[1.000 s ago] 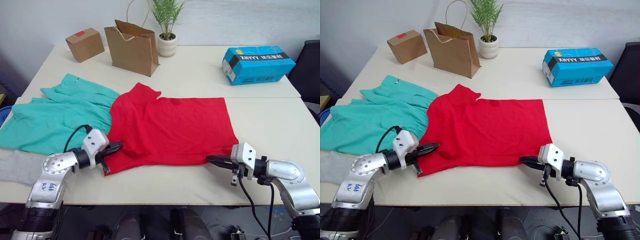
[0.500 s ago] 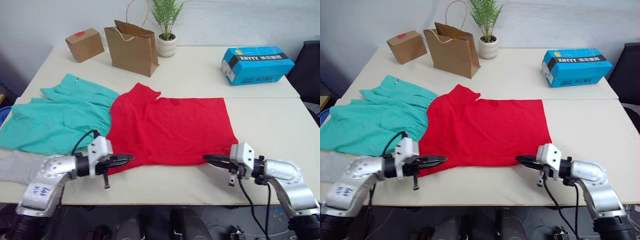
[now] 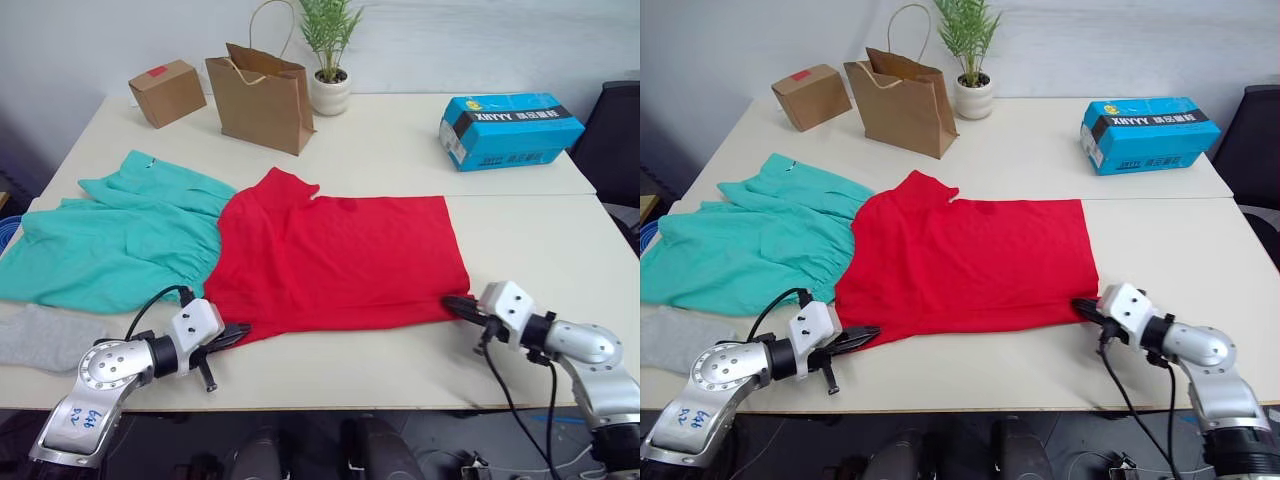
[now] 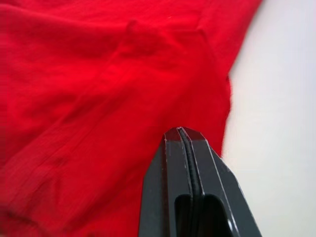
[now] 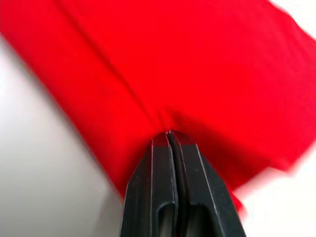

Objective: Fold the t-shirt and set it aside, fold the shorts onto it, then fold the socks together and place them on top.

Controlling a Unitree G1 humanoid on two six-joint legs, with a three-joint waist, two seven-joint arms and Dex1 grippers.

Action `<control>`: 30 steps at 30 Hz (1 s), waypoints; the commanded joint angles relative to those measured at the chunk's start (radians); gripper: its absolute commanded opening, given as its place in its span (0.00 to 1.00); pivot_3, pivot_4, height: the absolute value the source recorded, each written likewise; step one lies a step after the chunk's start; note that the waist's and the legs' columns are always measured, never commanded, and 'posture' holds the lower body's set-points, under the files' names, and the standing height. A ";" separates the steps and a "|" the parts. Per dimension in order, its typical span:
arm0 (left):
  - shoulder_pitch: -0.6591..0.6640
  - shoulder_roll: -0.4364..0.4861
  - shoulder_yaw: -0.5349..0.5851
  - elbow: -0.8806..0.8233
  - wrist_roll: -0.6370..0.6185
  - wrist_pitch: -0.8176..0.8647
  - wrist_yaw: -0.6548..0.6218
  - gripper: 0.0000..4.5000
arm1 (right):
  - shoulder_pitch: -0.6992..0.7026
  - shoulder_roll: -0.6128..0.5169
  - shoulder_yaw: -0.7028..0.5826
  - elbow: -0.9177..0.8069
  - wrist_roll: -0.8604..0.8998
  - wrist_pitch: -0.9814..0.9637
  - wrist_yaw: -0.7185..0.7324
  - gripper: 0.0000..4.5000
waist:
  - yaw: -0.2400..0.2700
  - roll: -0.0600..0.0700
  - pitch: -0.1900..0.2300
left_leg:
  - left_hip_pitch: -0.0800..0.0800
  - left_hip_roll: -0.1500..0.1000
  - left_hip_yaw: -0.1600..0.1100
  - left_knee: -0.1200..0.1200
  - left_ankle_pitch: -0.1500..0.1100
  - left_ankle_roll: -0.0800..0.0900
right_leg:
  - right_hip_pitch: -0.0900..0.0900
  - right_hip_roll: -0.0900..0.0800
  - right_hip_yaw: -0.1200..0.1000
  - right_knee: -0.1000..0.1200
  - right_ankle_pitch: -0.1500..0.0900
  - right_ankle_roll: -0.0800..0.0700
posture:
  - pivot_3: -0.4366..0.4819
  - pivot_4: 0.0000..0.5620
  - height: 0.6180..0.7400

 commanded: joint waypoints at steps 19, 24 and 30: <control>-0.018 -0.015 0.003 -0.034 -0.053 -0.031 -0.066 0.00 | 0.031 0.116 0.114 -0.250 0.150 0.120 0.116 0.01 | 0.003 0.000 0.000 | 0.011 -0.001 0.000 -0.010 -0.001 -0.002 | 0.011 0.000 0.000 -0.005 0.000 0.000 | 0.48 0.27 1.00; 0.023 -0.021 0.052 -0.002 -0.053 -0.026 -0.039 0.00 | 0.042 0.115 0.067 -0.133 0.115 0.105 0.053 0.01 | 0.002 0.000 0.000 | 0.010 -0.001 0.000 -0.009 -0.001 -0.002 | 0.010 -0.001 0.000 -0.006 0.000 0.000 | 0.48 0.27 1.00; 0.094 0.013 0.167 0.038 -0.083 -0.043 -0.077 0.00 | 0.077 0.036 -0.066 0.015 0.161 0.082 0.090 0.01 | 0.003 -0.001 0.000 | 0.010 0.000 0.000 -0.010 -0.001 -0.001 | 0.010 -0.001 0.000 -0.007 -0.001 -0.001 | 0.48 0.27 1.00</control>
